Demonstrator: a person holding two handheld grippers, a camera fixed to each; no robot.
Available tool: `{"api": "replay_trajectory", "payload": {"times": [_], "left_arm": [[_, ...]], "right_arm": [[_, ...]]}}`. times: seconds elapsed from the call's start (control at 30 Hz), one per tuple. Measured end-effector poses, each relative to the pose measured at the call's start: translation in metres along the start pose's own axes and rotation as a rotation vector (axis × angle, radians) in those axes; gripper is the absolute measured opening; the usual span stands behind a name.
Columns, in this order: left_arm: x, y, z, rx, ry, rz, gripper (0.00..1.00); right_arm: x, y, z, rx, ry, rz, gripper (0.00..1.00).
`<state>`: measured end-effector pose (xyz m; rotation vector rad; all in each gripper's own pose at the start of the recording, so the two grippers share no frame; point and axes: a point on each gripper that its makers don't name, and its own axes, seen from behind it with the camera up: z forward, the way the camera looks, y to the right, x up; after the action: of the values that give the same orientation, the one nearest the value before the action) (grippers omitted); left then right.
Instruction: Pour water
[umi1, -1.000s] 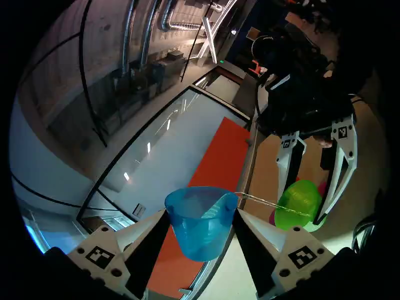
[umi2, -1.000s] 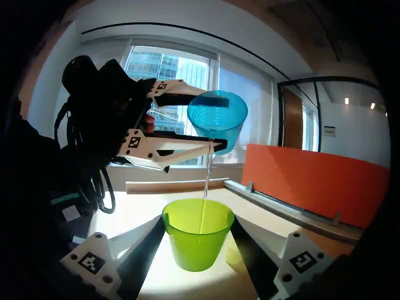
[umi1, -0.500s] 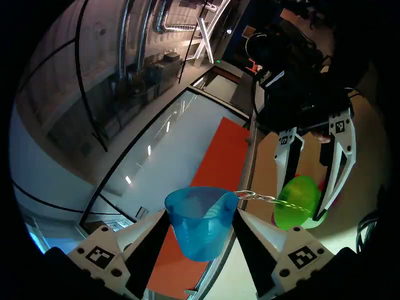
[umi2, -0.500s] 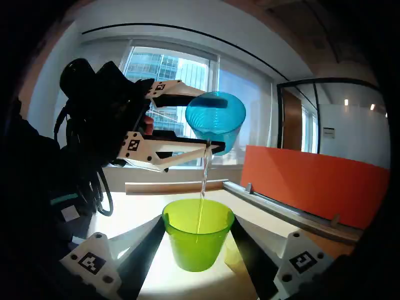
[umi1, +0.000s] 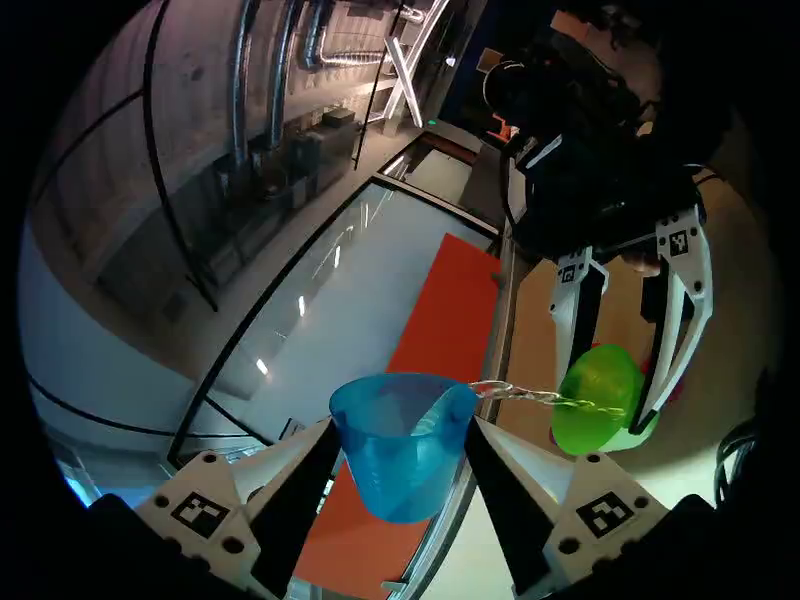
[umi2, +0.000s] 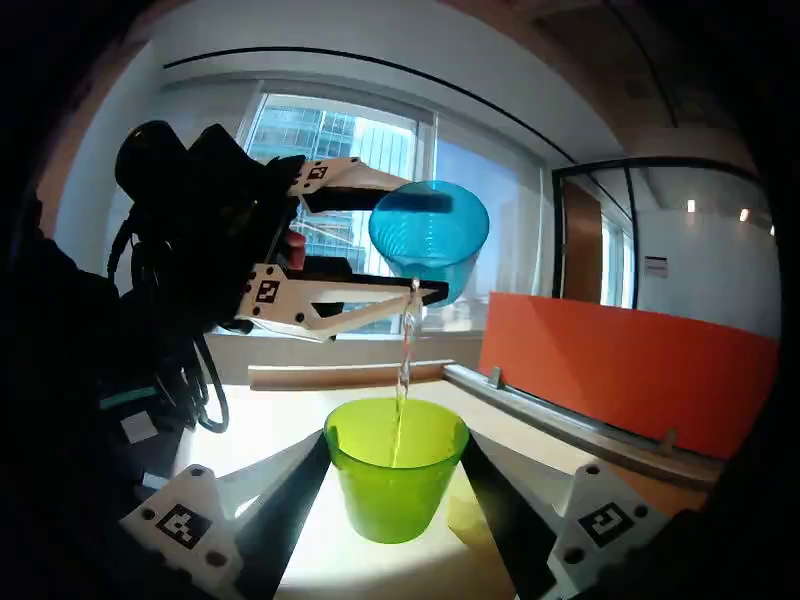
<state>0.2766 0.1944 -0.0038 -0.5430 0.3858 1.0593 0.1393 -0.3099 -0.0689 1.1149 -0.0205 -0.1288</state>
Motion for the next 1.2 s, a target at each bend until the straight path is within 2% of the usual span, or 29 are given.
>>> {"api": "replay_trajectory", "payload": {"times": [1.2], "left_arm": [[0.0083,-0.0022,-0.0044,0.003,0.015,0.105,0.84]], "right_arm": [[0.0017,0.0012,0.0000,-0.004,0.000,-0.013,0.92]]}}
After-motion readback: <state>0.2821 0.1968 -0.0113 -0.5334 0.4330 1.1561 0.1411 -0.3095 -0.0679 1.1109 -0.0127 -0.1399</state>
